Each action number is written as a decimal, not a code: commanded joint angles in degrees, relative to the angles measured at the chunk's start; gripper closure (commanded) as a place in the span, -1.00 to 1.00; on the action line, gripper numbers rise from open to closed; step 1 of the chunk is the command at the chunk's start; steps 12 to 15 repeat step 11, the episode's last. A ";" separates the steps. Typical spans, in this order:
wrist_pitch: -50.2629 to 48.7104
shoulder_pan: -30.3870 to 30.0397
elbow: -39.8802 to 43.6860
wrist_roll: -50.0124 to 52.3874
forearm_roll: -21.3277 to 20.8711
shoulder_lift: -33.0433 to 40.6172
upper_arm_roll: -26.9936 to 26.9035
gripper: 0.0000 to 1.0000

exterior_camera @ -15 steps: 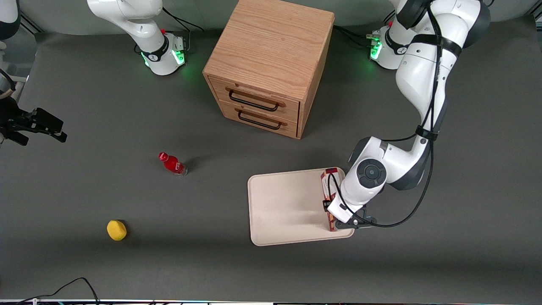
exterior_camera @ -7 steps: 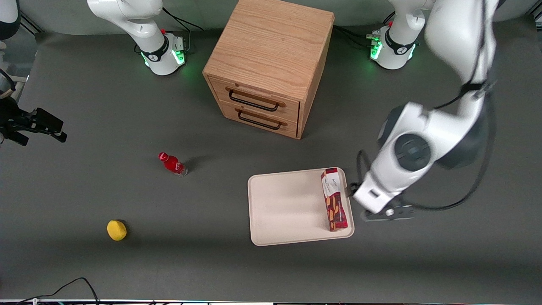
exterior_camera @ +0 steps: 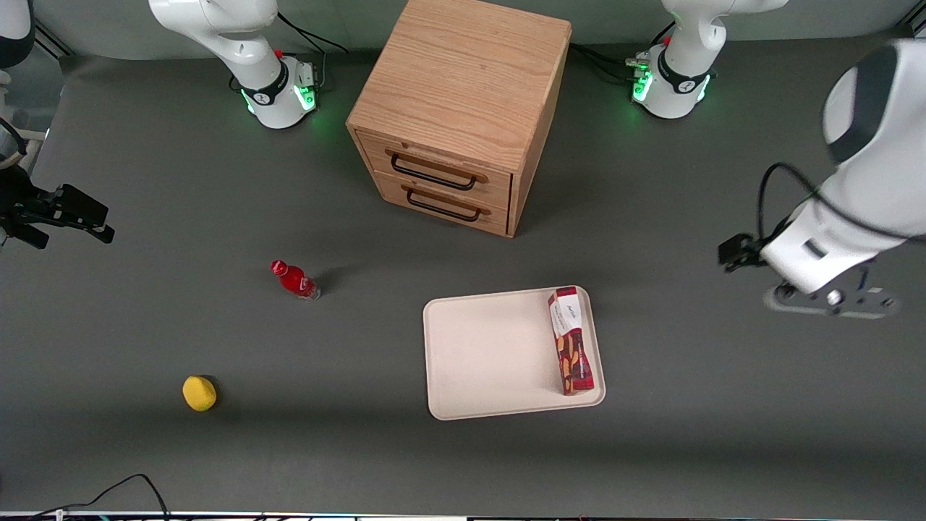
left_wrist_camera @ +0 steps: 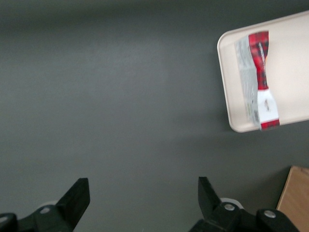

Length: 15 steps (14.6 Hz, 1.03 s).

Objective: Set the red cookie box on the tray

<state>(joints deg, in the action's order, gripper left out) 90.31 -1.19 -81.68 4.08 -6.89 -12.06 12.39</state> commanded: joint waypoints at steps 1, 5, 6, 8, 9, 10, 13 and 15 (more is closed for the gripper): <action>0.57 -1.89 -11.54 -3.37 2.06 11.24 -0.17 -1.00; -2.13 -3.56 -15.19 -6.10 3.64 17.51 -0.53 -1.00; -2.85 -3.47 -14.22 -8.54 3.55 17.43 -0.53 -1.00; -4.60 -3.74 -12.72 -10.93 3.55 17.25 -0.70 -1.00; -5.13 -3.82 -12.11 -11.90 3.64 17.07 -0.70 -1.00; -5.05 -3.82 -12.01 -12.34 3.64 17.07 -0.79 -1.00; -5.14 -3.82 -11.75 -12.43 3.82 17.07 -0.79 -1.00; -5.14 -3.82 -11.75 -12.43 3.82 17.07 -0.79 -1.00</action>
